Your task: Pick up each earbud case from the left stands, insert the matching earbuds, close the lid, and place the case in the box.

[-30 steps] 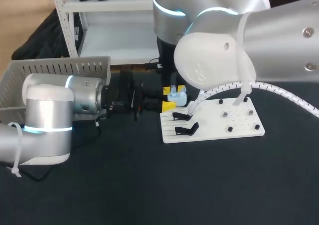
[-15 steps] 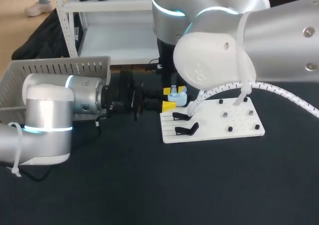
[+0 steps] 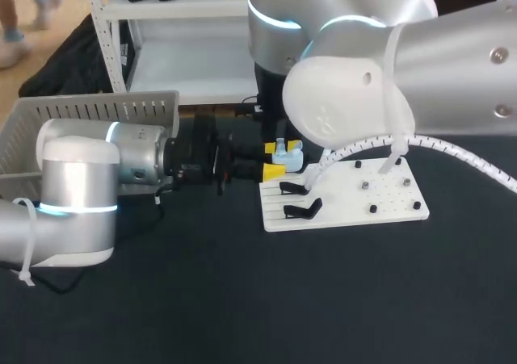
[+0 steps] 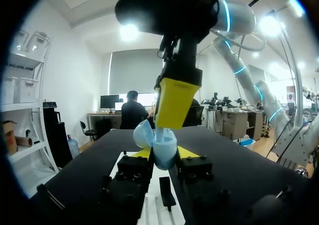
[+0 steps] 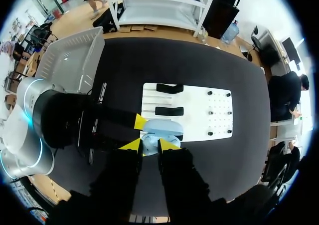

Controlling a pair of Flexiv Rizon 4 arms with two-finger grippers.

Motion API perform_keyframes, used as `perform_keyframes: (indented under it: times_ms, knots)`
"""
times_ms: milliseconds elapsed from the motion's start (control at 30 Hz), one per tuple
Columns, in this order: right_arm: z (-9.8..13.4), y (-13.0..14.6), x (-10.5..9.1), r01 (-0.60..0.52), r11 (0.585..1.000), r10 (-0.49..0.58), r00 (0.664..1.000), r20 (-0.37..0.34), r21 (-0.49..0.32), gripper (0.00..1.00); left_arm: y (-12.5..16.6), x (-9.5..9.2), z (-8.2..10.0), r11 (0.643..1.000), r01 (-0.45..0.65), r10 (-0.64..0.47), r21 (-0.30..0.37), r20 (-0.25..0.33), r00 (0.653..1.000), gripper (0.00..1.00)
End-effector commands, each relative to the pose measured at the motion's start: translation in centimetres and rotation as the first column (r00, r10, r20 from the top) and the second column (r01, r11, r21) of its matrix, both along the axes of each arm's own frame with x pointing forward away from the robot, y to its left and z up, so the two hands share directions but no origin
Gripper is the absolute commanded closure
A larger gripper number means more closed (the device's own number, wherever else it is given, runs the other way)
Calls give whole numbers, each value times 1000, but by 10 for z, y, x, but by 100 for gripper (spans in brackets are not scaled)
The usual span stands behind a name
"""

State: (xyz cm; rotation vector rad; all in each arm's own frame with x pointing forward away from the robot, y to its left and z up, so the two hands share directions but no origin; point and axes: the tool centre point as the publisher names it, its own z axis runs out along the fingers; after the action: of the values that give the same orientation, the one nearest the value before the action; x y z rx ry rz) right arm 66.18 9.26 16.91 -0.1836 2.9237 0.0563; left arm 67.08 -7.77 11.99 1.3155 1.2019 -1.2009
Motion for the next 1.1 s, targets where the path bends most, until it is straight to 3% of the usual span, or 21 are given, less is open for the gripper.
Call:
perform_keyframes:
  times_ms: [33, 733, 767, 800, 967, 1033, 1100]
  knots:
    - [-4, -1, 0, 3, 1000, -3, 1000, 5, 4, 100, 0, -2, 0, 1000, -7, 7, 0, 2, 1000, 100]
    - [-8, -3, 0, -56, 998, 56, 998, -24, -15, 100, 0, -2, 0, 1000, -7, 7, 0, 2, 1000, 100]
    - [-8, -3, 0, -57, 998, 56, 998, -25, -16, 97, 0, -2, 0, 1000, -7, 7, 0, 2, 1000, 100]
    - [-8, -3, 0, -57, 998, 57, 998, -26, -16, 86, 0, -2, 0, 1000, -7, 7, 0, 2, 1000, 100]
    - [-1, -4, -3, -57, 998, 56, 998, -17, -16, 52, 0, -2, 0, 1000, -7, 7, 0, 2, 1000, 100]
    - [5, -5, -4, -54, 998, 54, 999, -4, -11, 26, 0, -2, 0, 1000, -7, 7, 0, 2, 1000, 100]
    - [12, -7, -6, -48, 999, 48, 999, 10, 1, 13, 0, -2, 0, 1000, -7, 7, 0, 2, 1000, 100]
